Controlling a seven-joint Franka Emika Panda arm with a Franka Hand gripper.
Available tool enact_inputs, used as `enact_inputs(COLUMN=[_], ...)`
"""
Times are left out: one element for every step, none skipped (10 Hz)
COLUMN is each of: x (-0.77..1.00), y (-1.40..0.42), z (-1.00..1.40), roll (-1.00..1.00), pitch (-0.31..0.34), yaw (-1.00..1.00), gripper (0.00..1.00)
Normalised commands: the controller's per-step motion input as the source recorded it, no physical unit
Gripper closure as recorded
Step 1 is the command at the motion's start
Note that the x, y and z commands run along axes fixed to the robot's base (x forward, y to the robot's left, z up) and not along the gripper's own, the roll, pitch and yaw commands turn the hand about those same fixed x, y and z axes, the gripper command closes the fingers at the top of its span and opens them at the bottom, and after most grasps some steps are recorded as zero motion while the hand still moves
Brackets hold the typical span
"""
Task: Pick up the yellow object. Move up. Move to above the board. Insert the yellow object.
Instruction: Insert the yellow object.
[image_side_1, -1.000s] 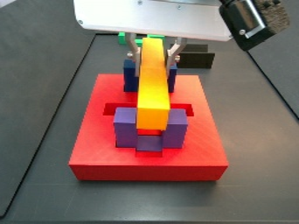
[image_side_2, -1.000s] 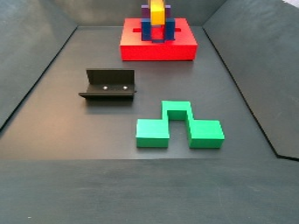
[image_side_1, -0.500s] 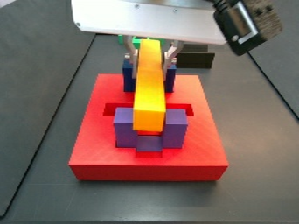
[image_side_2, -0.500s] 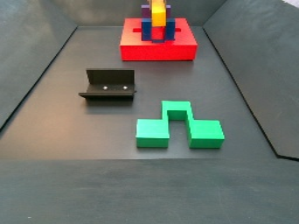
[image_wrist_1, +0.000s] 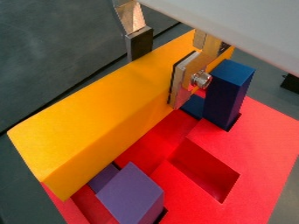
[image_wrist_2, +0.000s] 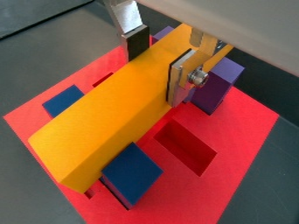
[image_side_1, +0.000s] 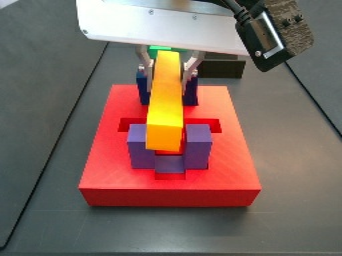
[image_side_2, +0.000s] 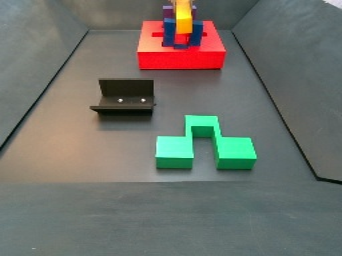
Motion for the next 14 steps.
enact_inputs(x=[0.0, 0.04, 0.01, 0.03, 0.03, 0.18, 0.22, 0.18, 0.12, 0.08, 0.06, 0.0, 0.0, 0.0], y=[0.0, 0.0, 0.0, 0.0, -0.02, -0.02, 0.0, 0.0, 0.0, 0.0, 0.0, -0.01, -0.05, -0.08], z=[0.0, 0.01, 0.01, 0.0, 0.0, 0.0, -0.05, -0.04, -0.06, -0.07, -0.07, -0.06, -0.05, -0.07], roll=[0.09, 0.1, 0.11, 0.14, 0.15, 0.16, 0.16, 0.17, 0.17, 0.17, 0.17, 0.16, 0.17, 0.18], pitch=[0.047, 0.073, 0.069, 0.083, 0.083, 0.06, 0.033, 0.03, 0.017, 0.006, 0.0, 0.0, 0.0, 0.0], yaw=[-0.01, -0.06, -0.06, -0.12, -0.13, 0.0, 0.18, 0.21, 0.21, 0.21, 0.21, 0.16, 0.1, 0.1], gripper=[1.0, 1.0, 1.0, 1.0, 1.0, 1.0, 1.0, 1.0, 1.0, 1.0, 1.0, 1.0, 1.0, 1.0])
